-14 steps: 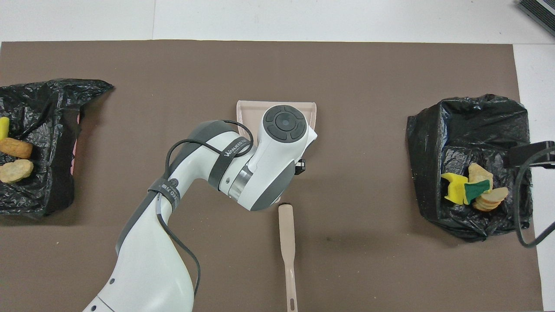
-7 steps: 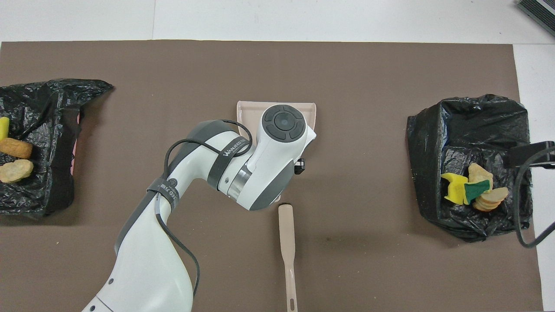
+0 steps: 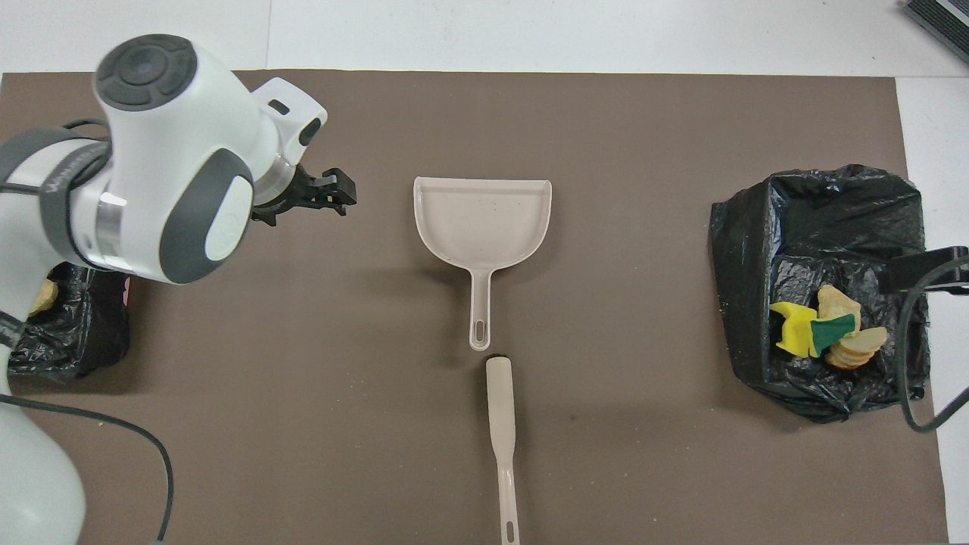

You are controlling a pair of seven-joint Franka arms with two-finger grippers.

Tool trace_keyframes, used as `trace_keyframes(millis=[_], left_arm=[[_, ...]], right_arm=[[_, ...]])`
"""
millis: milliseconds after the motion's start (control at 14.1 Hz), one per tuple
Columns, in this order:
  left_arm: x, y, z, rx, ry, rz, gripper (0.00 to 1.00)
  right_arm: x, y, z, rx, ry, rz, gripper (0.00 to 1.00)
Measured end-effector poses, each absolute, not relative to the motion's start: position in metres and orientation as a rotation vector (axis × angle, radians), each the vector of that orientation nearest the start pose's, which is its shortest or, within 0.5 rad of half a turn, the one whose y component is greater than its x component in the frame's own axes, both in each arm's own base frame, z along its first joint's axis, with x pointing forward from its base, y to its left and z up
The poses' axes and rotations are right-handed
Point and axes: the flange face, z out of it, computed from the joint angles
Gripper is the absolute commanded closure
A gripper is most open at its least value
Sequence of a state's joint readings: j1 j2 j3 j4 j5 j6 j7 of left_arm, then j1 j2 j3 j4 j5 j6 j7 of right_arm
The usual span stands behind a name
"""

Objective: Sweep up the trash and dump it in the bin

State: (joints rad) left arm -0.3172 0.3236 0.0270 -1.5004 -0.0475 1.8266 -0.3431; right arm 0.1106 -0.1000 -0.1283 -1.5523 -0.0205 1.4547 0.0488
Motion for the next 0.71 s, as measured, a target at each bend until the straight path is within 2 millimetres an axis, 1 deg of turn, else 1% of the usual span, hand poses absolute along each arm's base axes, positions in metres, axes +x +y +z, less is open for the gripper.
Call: trace_keyframes(millis=[213, 427, 569, 711], left_arm=[[0.638, -0.135, 0.5, -3.196, 0.018, 0.009, 0.0], [0.639, -0.089, 0.508, -3.197, 0.127, 0.032, 0.0], [0.638, -0.06, 0.514, -3.196, 0.19, 0.038, 0.0], [0.635, -0.033, 0.522, -3.196, 0.217, 0.036, 0.0]], right_arm=[[0.502, -0.016, 0.671, -3.144, 0.107, 0.018, 0.0], [0.494, -0.017, 0.672, -3.141, 0.106, 0.02, 0.0], [0.493, -0.017, 0.671, -3.141, 0.106, 0.023, 0.0], [0.493, -0.017, 0.67, -3.141, 0.105, 0.026, 0.0]])
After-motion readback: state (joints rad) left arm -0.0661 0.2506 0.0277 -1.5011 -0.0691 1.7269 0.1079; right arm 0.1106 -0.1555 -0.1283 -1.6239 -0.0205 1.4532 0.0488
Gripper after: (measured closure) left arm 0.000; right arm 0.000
